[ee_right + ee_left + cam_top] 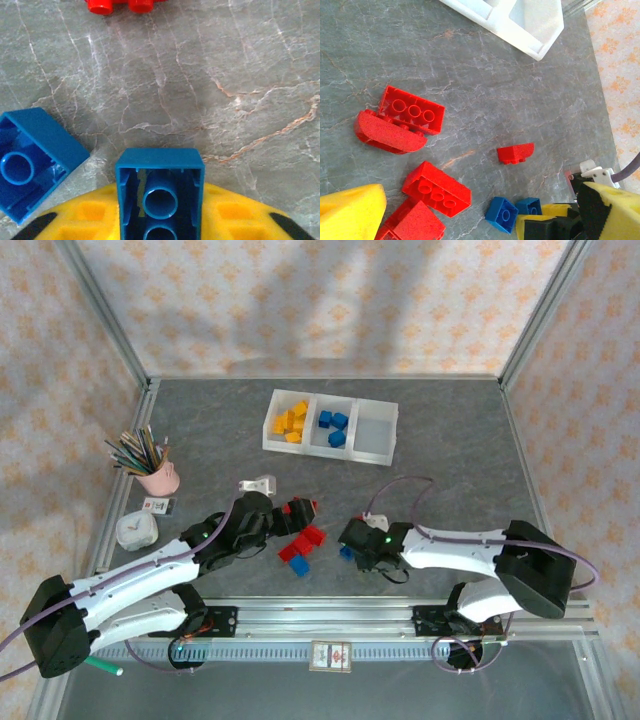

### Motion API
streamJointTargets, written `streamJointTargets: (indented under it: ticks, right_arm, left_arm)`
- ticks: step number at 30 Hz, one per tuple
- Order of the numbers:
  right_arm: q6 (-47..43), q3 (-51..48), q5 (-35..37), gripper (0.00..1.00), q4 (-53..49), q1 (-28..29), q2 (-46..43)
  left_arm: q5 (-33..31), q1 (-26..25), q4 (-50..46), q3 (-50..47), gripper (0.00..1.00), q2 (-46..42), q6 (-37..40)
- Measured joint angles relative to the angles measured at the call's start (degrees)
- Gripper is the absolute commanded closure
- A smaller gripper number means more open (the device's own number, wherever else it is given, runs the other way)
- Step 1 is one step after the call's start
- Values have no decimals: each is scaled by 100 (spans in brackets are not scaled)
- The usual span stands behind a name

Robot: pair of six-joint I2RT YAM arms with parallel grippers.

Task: Sort the legos into containers by color
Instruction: Pick up the lego from the bottom-center of the table, then place the lego in the container.

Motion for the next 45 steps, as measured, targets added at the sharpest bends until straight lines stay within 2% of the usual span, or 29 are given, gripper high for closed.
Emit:
streamJointTargets:
  ticks: [6, 10, 14, 22, 29, 31, 37, 42, 45]
  right_arm:
    - [-249, 581, 216, 73, -186, -59, 13]
    - [-579, 1119, 269, 72, -232, -415, -61]
    - [-1060, 1762, 295, 72, -149, -883, 90]
    - [-1945, 3563, 258, 71, 472, -1661, 1784]
    - [-2406, 5300, 168, 71, 796, -2223, 3344]
    - [-2483, 5674, 109, 67, 826, -2376, 3692]
    - [-2732, 6697, 11, 44, 754, -2614, 4592]
    - [-2852, 6826, -168, 42, 680, -2579, 4592]
    - [-2848, 6398, -295, 42, 739, -2564, 4247]
  left_arm:
    - [-9, 7, 24, -46, 1, -57, 0]
    - [-109, 153, -44, -37, 1, -289, 46]
    - [-149, 529, -181, 63, 1, -424, 181]
    - [-170, 1257, -275, 267, 1, -389, 503]
    - [-173, 1690, -179, 415, 1, 70, 634]
    - [-170, 1773, -105, 415, 1, 164, 638]
    - [-153, 1932, -15, 483, 1, 378, 678]
    - [-144, 1941, 68, 535, 1, 382, 743]
    - [-90, 1941, 85, 535, 1, 382, 765]
